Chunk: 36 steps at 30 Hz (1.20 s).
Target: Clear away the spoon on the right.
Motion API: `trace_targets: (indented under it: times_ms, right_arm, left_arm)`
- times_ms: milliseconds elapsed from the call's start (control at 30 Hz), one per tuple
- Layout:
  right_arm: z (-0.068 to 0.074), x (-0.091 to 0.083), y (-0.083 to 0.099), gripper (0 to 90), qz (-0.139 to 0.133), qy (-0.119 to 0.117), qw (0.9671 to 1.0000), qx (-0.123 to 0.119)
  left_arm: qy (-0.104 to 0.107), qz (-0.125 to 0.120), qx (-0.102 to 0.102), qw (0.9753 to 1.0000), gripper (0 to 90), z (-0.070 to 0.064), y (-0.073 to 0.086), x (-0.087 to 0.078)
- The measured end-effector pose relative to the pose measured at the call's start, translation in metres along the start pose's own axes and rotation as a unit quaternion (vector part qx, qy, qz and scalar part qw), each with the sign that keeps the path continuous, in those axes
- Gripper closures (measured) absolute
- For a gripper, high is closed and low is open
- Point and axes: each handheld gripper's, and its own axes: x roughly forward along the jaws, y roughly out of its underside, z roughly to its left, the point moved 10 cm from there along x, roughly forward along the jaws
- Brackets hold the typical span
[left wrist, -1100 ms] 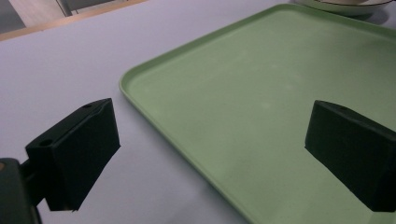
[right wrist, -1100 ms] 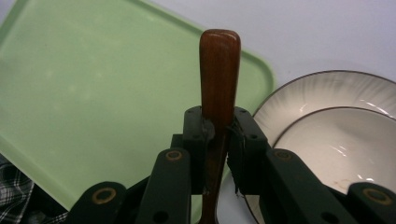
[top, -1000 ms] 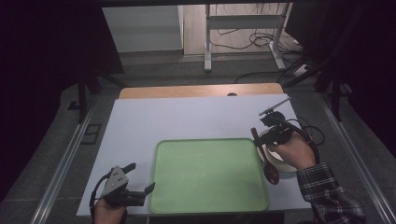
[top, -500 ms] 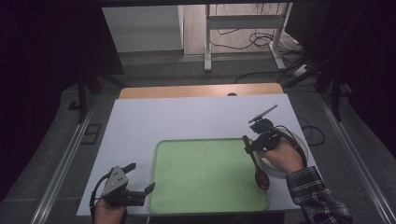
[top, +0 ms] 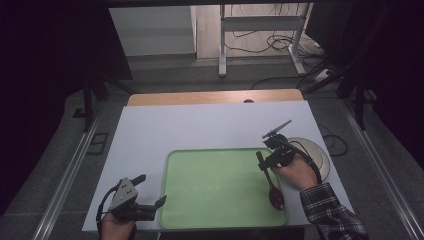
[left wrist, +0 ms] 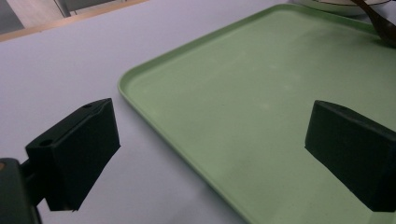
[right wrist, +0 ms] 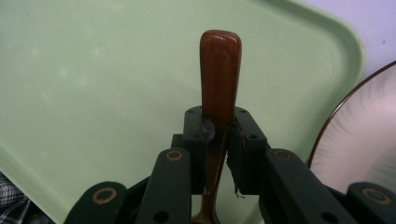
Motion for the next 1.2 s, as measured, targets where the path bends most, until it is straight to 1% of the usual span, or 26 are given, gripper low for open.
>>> trace_targets:
  times_ms: [200, 233, 267, 300, 333, 400, 467, 567, 633, 733, 833, 867, 900, 967, 1000, 1067, 1100, 1133, 1167, 1200]
  right_arm:
    - [-0.001, 0.009, 0.002, 78.3, 0.002, 0.0, 1.0, 0.0]
    - [-0.002, 0.014, 0.002, 77.4, 0.002, 0.002, 1.0, -0.002]
    - [-0.002, 0.015, 0.002, 75.7, 0.003, 0.004, 1.0, -0.002]
    - [-0.003, 0.016, 0.002, 70.7, 0.001, 0.008, 1.0, -0.004]
    - [-0.005, 0.016, 0.002, 67.8, -0.002, 0.012, 0.9999, -0.003]
    - [-0.007, 0.016, 0.001, 66.1, -0.007, 0.014, 0.9999, -0.004]
    - [-0.009, 0.014, 0.0, 63.2, -0.017, 0.022, 0.9995, -0.013]
    - [-0.009, 0.01, 0.0, 63.3, -0.027, 0.031, 0.9988, -0.027]
    - [-0.008, 0.009, 0.0, 64.8, -0.037, 0.036, 0.9979, -0.038]
    - [-0.005, 0.008, 0.0, 69.4, -0.049, 0.044, 0.9962, -0.057]
    - [-0.001, 0.007, 0.0, 74.6, -0.067, 0.052, 0.9934, -0.076]
    - [-0.001, 0.007, 0.0, 74.6, -0.067, 0.052, 0.9934, -0.076]
    - [0.001, 0.006, 0.001, 77.9, -0.08, 0.058, 0.9916, -0.084]
    - [0.005, 0.006, 0.001, 81.0, -0.092, 0.057, 0.9901, -0.089]
    - [0.005, 0.006, 0.001, 81.0, -0.092, 0.057, 0.9901, -0.089]
    - [0.008, 0.006, 0.001, 83.9, -0.104, 0.056, 0.9888, -0.091]
    - [0.012, 0.007, 0.001, 87.1, -0.113, 0.052, 0.9877, -0.095]
    - [0.012, 0.007, 0.001, 87.1, -0.113, 0.052, 0.9877, -0.095]
    - [0.015, 0.008, 0.002, 89.7, -0.122, 0.049, 0.9865, -0.097]
    - [0.015, 0.008, 0.002, 89.7, -0.122, 0.049, 0.9865, -0.097]
  left_arm:
    - [0.0, 0.0, 0.001, 1.0, 2.9, 0.0, 0.0, 0.0]
    - [0.0, 0.001, 0.001, 1.0, 2.9, 0.0, 0.0, 0.0]
    - [0.0, 0.001, 0.001, 1.0, 2.9, 0.0, 0.0, 0.0]
    - [0.0, 0.001, 0.001, 1.0, 2.9, 0.0, 0.0, 0.0]
    - [0.0, 0.001, 0.001, 1.0, 2.9, 0.0, 0.0, 0.0]
    - [0.0, 0.001, 0.001, 1.0, 2.9, 0.0, 0.0, 0.0]
    - [0.0, 0.002, 0.002, 1.0, 2.9, 0.0, 0.0, 0.0]
    - [0.0, 0.002, 0.002, 1.0, 2.9, 0.0, 0.0, 0.0]
    - [0.0, 0.002, 0.002, 1.0, 2.9, 0.0, 0.0, 0.001]
    - [0.0, 0.002, 0.002, 1.0, 2.9, 0.0, 0.0, 0.001]
    - [0.0, 0.003, 0.003, 1.0, 2.9, 0.0, 0.0, 0.001]
    - [0.0, 0.003, 0.003, 1.0, 2.9, 0.0, 0.0, 0.001]
    - [0.0, 0.002, 0.003, 1.0, 2.9, 0.0, 0.0, 0.001]
    - [0.0, 0.002, 0.003, 1.0, 2.9, 0.0, 0.0, 0.001]
    - [0.0, 0.002, 0.003, 1.0, 2.9, 0.0, 0.0, 0.001]
    - [0.0, 0.003, 0.003, 1.0, 2.9, 0.0, 0.0, 0.001]
    - [0.0, 0.003, 0.003, 1.0, 2.9, 0.0, 0.0, 0.001]
    - [0.0, 0.003, 0.003, 1.0, 2.9, 0.0, 0.0, 0.001]
    - [0.0, 0.002, 0.003, 1.0, 2.9, 0.0, 0.0, 0.0]
    - [0.0, 0.002, 0.003, 1.0, 2.9, 0.0, 0.0, 0.0]
